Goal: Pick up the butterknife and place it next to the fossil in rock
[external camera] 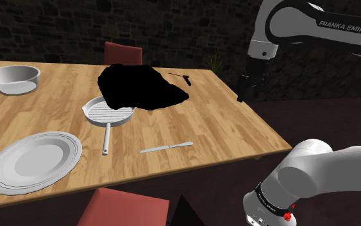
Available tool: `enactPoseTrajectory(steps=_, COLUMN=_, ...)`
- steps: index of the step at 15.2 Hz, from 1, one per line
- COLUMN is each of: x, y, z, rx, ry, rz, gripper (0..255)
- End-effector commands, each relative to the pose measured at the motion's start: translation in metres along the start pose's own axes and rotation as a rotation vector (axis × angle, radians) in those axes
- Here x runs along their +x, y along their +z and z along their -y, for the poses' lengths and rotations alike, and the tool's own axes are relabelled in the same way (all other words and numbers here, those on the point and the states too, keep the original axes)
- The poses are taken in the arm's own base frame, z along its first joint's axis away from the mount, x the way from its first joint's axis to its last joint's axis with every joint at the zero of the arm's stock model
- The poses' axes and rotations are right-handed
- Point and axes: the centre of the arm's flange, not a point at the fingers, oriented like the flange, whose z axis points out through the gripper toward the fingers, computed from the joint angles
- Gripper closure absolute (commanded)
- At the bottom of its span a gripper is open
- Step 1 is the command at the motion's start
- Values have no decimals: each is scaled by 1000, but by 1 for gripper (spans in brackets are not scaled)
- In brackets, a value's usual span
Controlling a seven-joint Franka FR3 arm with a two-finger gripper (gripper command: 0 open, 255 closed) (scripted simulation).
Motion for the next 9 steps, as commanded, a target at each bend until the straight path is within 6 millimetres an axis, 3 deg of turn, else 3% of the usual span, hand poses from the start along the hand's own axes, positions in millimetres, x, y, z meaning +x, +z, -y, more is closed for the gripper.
enactPoseTrajectory(steps=1, x=0, y=0, z=0, rx=0, ry=0, rz=0, gripper=0)
enactPoseTrajectory(steps=9, x=73, y=43, z=72, rx=-32, ry=-362, rz=27, gripper=0)
